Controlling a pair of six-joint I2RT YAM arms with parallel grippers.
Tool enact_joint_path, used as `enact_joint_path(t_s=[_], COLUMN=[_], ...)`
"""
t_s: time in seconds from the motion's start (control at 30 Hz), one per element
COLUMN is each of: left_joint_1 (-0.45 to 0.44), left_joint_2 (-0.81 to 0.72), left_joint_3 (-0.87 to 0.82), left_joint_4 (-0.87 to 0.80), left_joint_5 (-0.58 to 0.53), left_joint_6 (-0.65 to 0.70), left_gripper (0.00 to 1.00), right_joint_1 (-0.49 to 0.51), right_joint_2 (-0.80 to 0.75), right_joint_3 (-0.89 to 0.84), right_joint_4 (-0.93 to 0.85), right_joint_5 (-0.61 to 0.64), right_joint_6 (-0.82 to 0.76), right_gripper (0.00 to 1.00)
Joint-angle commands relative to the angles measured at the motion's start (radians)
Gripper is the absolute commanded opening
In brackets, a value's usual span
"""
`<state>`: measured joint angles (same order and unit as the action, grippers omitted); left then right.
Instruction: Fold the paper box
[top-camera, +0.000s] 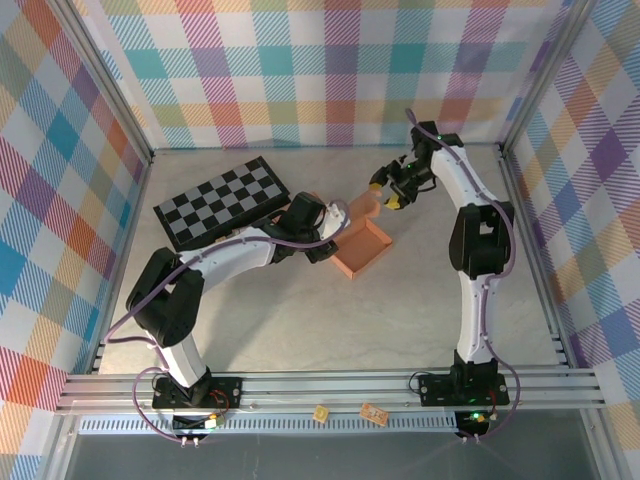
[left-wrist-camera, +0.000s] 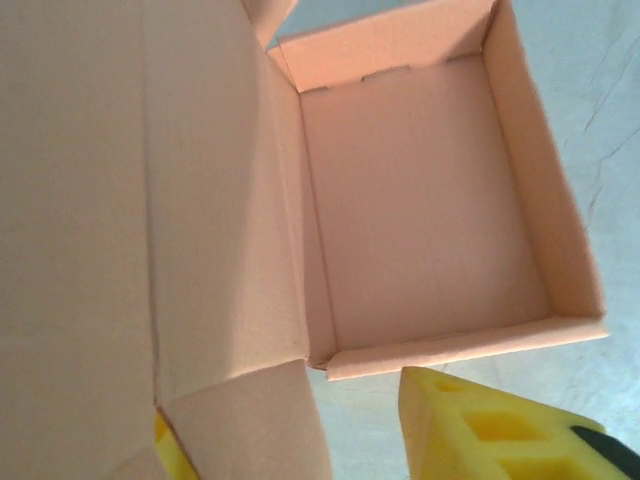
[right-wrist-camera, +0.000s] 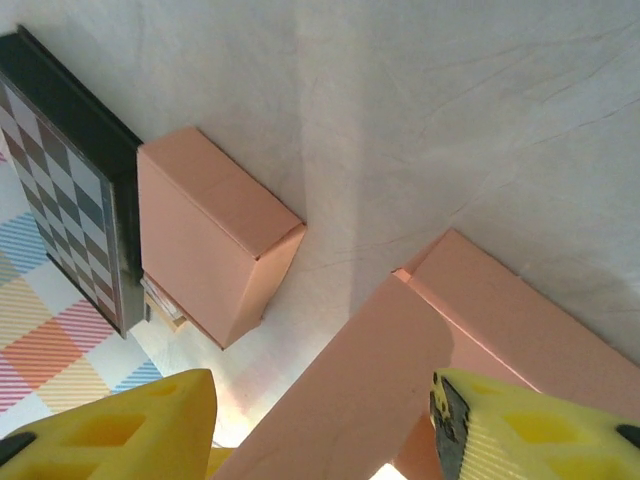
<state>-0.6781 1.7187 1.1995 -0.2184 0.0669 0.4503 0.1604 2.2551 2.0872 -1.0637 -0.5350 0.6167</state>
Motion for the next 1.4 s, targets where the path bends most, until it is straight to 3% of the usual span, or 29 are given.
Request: enact_joint_path(t_s=[0.0, 0.17, 0.23, 0.37, 0.53, 0.73, 0.93, 1.13, 1.37], left_joint_1=[-0.007, -0.035, -0.001, 0.144, 0.144, 0.086, 0.080, 0.074, 0.068], left_joint_2=[-0.130, -0.273, -0.275, -0.105, 0.024, 0.081, 0.130, 0.191, 0.180], left_joint_3=[-0.018, -0.041, -0.009, 0.180, 0.324, 0.407, 0.454, 0.515, 0.487], left_joint_4=[0.030, 0.032, -0.020, -0.300, -0.524, -0.662, -0.665, -0.683, -0.675], left_joint_5=[0.070, 0.050, 0.048, 0.309, 0.384, 0.255, 0.186, 0.200, 0.152], left_joint_6=[-0.190, -0.386, -0.498, -0.643, -0.588, -0.437, -0.409, -0.433, -0.461], left_gripper=[0.52, 0.51, 0.56, 0.56, 0.58, 0.63, 0.61, 0.57, 0.56], right_joint_1=[0.010, 0.014, 0.016, 0.017, 0.016, 0.018, 0.019, 0.031, 0.043], right_joint_2=[-0.019, -0.017, -0.019, -0.014, 0.001, 0.011, 0.016, 0.011, -0.002], right_joint_3=[0.003, -0.008, -0.010, -0.008, -0.009, -0.007, -0.009, -0.011, -0.043], right_joint_4=[0.008, 0.016, 0.021, 0.022, 0.028, 0.035, 0.034, 0.033, 0.036], right_joint_5=[-0.069, -0.103, -0.110, -0.118, -0.137, -0.150, -0.163, -0.180, -0.185], right_joint_6=[0.021, 0.039, 0.043, 0.054, 0.068, 0.081, 0.080, 0.086, 0.083], right_gripper=[0.59, 0.57, 0.57, 0.57, 0.57, 0.57, 0.56, 0.56, 0.54])
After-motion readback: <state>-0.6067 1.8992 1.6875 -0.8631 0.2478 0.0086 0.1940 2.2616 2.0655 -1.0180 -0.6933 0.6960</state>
